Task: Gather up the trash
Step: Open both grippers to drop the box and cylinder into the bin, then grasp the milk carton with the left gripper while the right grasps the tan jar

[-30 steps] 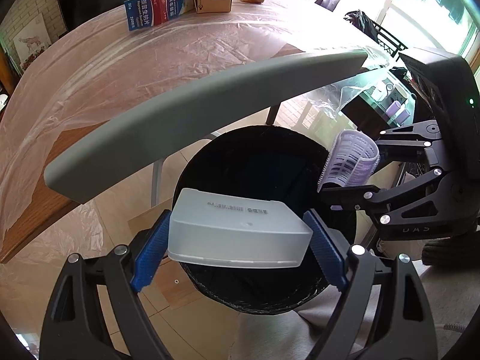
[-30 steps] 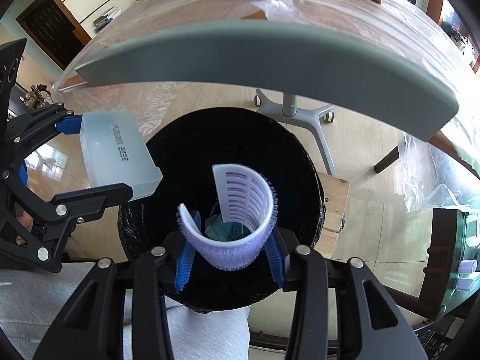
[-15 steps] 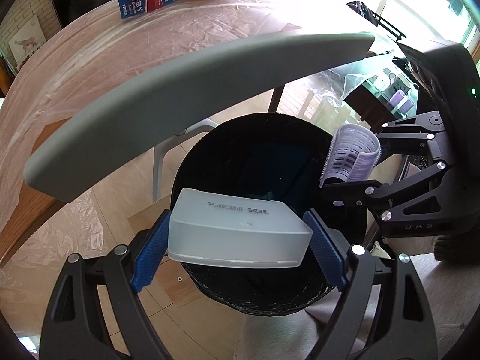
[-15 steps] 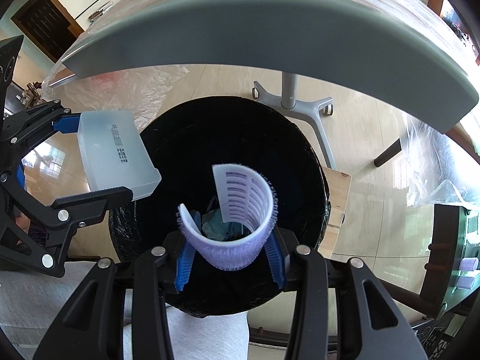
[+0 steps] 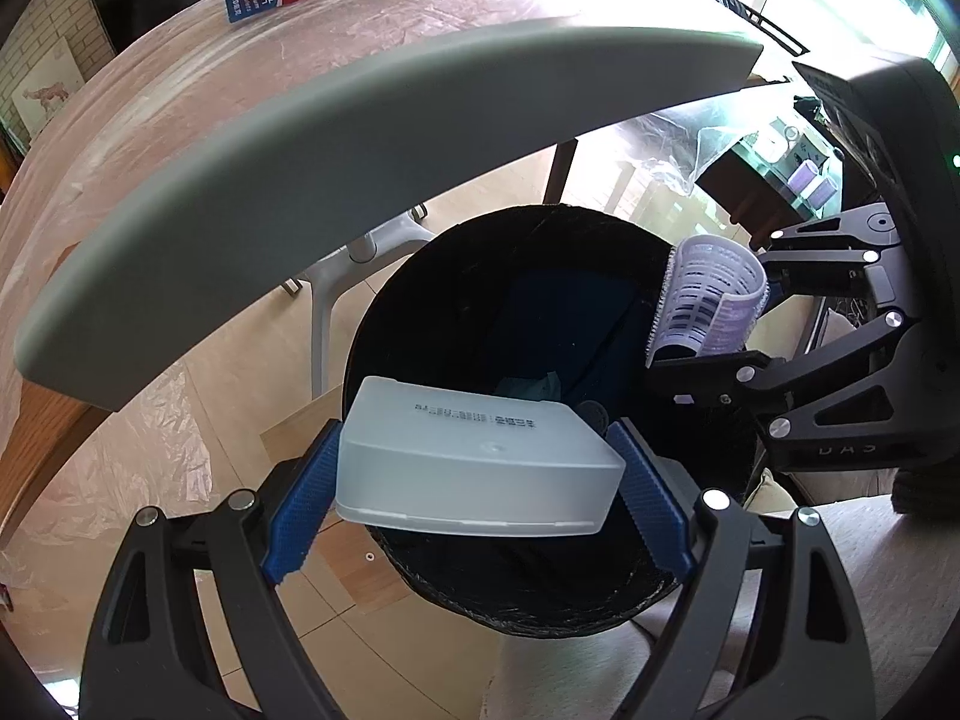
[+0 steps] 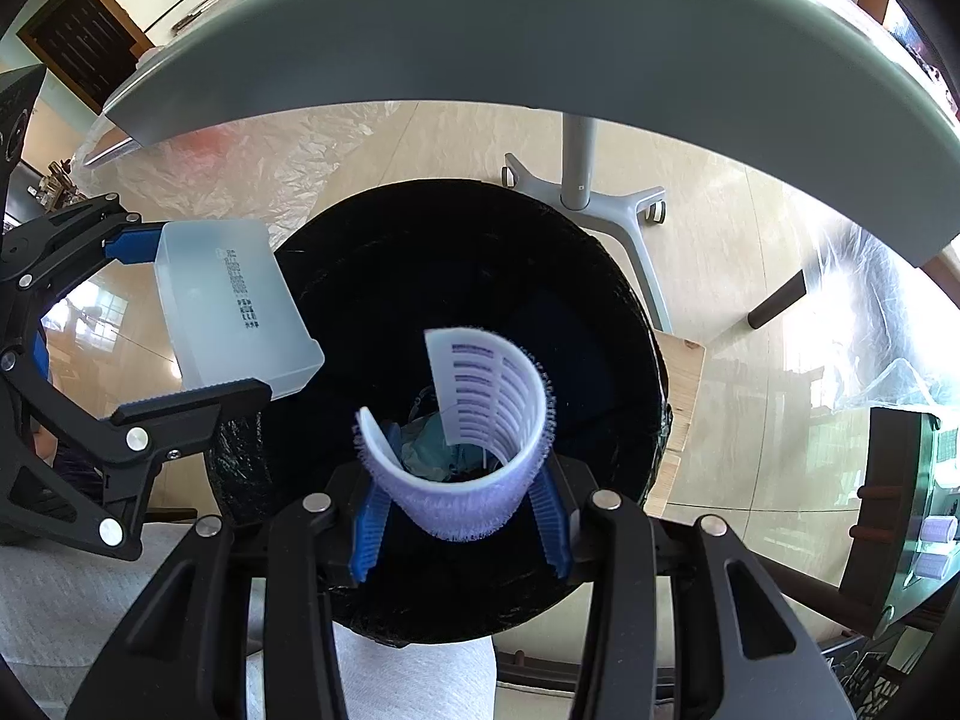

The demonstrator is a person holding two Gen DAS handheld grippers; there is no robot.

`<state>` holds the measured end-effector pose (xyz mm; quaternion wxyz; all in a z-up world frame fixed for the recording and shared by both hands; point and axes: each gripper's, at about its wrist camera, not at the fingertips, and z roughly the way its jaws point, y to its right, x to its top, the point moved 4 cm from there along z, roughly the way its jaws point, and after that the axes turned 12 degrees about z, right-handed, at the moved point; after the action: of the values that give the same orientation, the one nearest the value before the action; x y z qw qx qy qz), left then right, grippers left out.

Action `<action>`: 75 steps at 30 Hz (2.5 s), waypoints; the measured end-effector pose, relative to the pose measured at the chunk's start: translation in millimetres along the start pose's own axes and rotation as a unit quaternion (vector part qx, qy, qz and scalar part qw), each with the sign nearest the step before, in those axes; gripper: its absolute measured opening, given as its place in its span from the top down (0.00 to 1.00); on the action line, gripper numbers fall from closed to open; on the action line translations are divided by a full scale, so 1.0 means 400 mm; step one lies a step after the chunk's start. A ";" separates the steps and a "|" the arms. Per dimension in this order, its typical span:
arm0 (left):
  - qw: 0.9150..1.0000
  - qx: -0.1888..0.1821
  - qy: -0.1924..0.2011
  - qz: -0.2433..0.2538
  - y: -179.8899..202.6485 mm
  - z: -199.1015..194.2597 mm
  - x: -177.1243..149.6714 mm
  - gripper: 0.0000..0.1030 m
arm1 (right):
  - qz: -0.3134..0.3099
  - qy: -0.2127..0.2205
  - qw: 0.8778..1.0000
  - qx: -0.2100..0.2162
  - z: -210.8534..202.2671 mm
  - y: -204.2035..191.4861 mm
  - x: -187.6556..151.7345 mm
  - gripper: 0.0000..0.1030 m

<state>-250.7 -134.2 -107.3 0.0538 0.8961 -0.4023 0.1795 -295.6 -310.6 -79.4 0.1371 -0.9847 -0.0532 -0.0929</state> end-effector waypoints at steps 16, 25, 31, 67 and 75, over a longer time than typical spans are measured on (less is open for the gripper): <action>1.000 -0.002 -0.003 0.003 0.001 0.011 0.008 0.14 | 0.009 0.020 1.000 -0.005 -0.017 -0.003 0.009 0.24; 1.000 -0.015 0.009 0.001 0.002 -0.020 0.005 0.14 | 0.027 0.040 0.999 0.005 -0.069 0.028 0.018 0.24; 0.997 0.002 0.074 0.008 -0.011 -0.157 0.030 0.14 | 0.006 0.106 0.994 -0.007 -0.198 0.030 0.027 0.23; 0.985 0.102 0.099 0.100 -0.375 -0.065 0.507 0.02 | 0.214 0.175 0.958 -0.077 -0.205 0.271 0.683 0.30; 0.986 0.082 0.094 0.111 -0.379 -0.038 0.530 0.08 | 0.210 0.170 0.960 -0.070 -0.183 0.258 0.698 0.46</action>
<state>-13.0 -177.3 -8.4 -0.0027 0.8262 -0.4764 0.3007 -21.7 -407.6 17.9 0.0912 -0.9506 0.1856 -0.2316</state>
